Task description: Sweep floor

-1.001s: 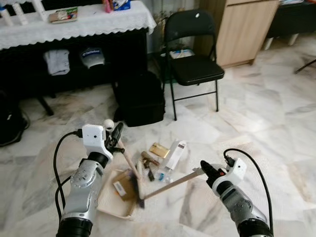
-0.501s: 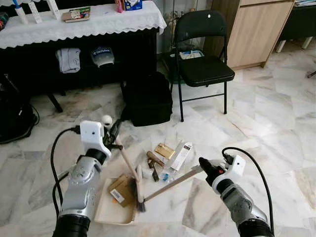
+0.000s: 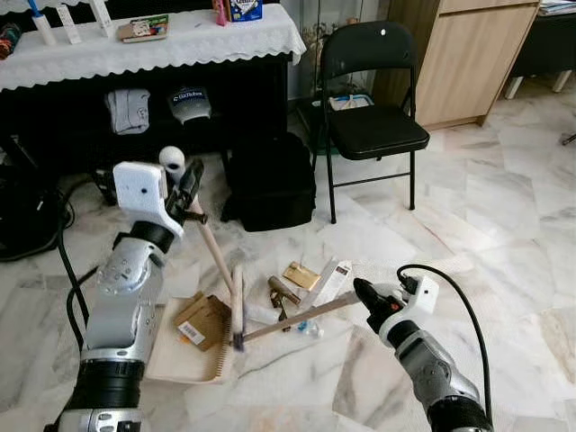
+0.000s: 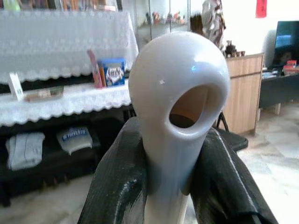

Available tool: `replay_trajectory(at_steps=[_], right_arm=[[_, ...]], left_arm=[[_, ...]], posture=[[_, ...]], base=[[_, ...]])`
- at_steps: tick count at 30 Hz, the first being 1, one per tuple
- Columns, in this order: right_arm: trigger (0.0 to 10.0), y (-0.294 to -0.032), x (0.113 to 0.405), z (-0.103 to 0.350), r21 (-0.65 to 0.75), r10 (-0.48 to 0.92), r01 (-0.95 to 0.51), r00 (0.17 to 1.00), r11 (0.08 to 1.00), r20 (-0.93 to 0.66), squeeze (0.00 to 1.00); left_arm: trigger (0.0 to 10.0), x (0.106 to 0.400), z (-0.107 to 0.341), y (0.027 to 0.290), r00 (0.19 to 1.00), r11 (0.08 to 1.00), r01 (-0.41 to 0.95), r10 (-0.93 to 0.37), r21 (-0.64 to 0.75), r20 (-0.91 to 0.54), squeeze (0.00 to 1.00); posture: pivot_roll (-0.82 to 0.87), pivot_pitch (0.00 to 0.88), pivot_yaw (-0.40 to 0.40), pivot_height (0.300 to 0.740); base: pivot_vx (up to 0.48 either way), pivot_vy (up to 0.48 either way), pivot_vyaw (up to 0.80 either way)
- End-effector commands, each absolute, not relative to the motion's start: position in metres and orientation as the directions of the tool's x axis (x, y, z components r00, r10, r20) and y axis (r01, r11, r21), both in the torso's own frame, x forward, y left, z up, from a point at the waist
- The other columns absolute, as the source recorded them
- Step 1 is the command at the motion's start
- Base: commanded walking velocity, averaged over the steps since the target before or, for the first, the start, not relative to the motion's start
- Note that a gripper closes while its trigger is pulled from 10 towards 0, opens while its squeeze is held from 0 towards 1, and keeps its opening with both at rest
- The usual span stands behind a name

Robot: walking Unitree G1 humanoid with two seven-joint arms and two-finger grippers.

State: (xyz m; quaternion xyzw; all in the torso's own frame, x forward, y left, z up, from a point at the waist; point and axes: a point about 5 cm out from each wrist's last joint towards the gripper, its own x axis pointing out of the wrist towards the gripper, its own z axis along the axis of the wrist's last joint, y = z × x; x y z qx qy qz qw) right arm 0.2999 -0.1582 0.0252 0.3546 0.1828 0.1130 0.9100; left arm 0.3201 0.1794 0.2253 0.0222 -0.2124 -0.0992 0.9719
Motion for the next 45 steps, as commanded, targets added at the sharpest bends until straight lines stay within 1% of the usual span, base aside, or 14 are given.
replay_trajectory(at_steps=[1,3,5,9,15,18,20,23,27,30,34,38,44,45], right_arm=[[10.0,-0.150,0.301,0.026,0.718,0.369,-0.106,0.903,0.688,-0.221,0.00],[10.0,-0.150,0.301,0.026,0.717,0.369,-0.105,0.902,0.689,-0.222,0.00],[10.0,-0.149,0.300,0.025,0.716,0.370,-0.105,0.902,0.690,-0.225,0.00],[10.0,-0.149,0.299,0.024,0.715,0.371,-0.106,0.901,0.691,-0.225,0.00],[10.0,-0.148,0.298,0.023,0.709,0.370,-0.107,0.901,0.697,-0.228,0.00],[10.0,-0.148,0.298,0.022,0.707,0.368,-0.106,0.901,0.699,-0.228,0.00],[10.0,-0.149,0.298,0.022,0.705,0.364,-0.104,0.903,0.701,-0.229,0.00],[10.0,-0.149,0.298,0.022,0.704,0.363,-0.104,0.903,0.703,-0.230,0.00],[10.0,-0.149,0.297,0.022,0.703,0.363,-0.105,0.904,0.704,-0.228,0.00],[10.0,-0.149,0.297,0.021,0.698,0.359,-0.107,0.906,0.709,-0.226,0.00],[10.0,-0.150,0.297,0.021,0.693,0.353,-0.107,0.909,0.713,-0.224,0.00],[10.0,-0.156,0.297,0.024,0.663,0.306,-0.092,0.928,0.743,-0.214,0.00],[10.0,-0.166,0.297,0.025,0.601,0.210,-0.036,0.953,0.798,-0.221,0.00],[10.0,-0.174,0.296,0.026,0.573,0.145,0.010,0.964,0.819,-0.224,0.00]], left_arm=[[10.0,0.315,0.256,0.181,0.837,0.982,0.148,-0.187,0.118,0.513,0.00],[10.0,0.315,0.261,0.182,0.831,0.984,0.127,-0.174,0.124,0.528,0.00],[10.0,0.313,0.272,0.181,0.802,0.984,0.063,-0.150,0.169,0.578,0.00],[10.0,0.311,0.281,0.182,0.778,0.985,0.011,-0.115,0.170,0.618,0.00],[10.0,0.313,0.270,0.185,0.802,0.978,-0.033,-0.097,0.206,0.590,0.00],[10.0,0.314,0.267,0.186,0.809,0.968,-0.067,-0.089,0.240,0.581,0.00],[10.0,0.317,0.258,0.190,0.828,0.943,-0.125,-0.072,0.309,0.556,0.00],[10.0,0.317,0.251,0.191,0.837,0.935,-0.137,-0.068,0.328,0.543,0.00],[10.0,0.317,0.246,0.195,0.842,0.914,-0.189,-0.039,0.360,0.539,0.00],[10.0,0.318,0.240,0.203,0.847,0.892,-0.250,0.014,0.376,0.531,0.00],[10.0,0.318,0.229,0.203,0.863,0.896,-0.225,0.001,0.383,0.505,0.00],[10.0,0.317,0.211,0.202,0.891,0.879,-0.205,-0.015,0.431,0.454,0.00],[10.0,0.316,0.193,0.206,0.912,0.878,-0.195,-0.002,0.436,0.410,0.00],[10.0,0.317,0.186,0.208,0.921,0.882,-0.192,0.011,0.431,0.389,0.00]], posture=[[-0.07,0.000,0.050,0.740],[-0.07,0.000,0.051,0.740],[-0.07,0.000,0.053,0.740],[-0.07,0.000,0.054,0.740],[-0.08,0.000,0.056,0.740],[-0.08,0.000,0.057,0.740],[-0.08,0.000,0.057,0.740],[-0.08,0.000,0.057,0.740],[-0.08,0.000,0.057,0.740],[-0.08,0.000,0.057,0.740],[-0.08,0.000,0.057,0.740],[-0.08,0.000,0.057,0.740],[-0.08,0.000,0.059,0.740],[-0.09,0.000,0.062,0.740]], base=[[0.000,0.000,0.00],[0.000,0.000,0.00],[0.000,0.000,0.00],[0.000,0.000,0.00],[0.000,0.000,0.00],[0.000,0.000,0.00],[0.000,0.000,0.00],[0.000,0.000,0.00],[0.000,0.000,0.00],[0.000,0.000,0.00],[0.000,0.000,0.00],[0.000,0.000,0.00],[0.000,0.000,0.00],[0.000,0.000,0.00]])
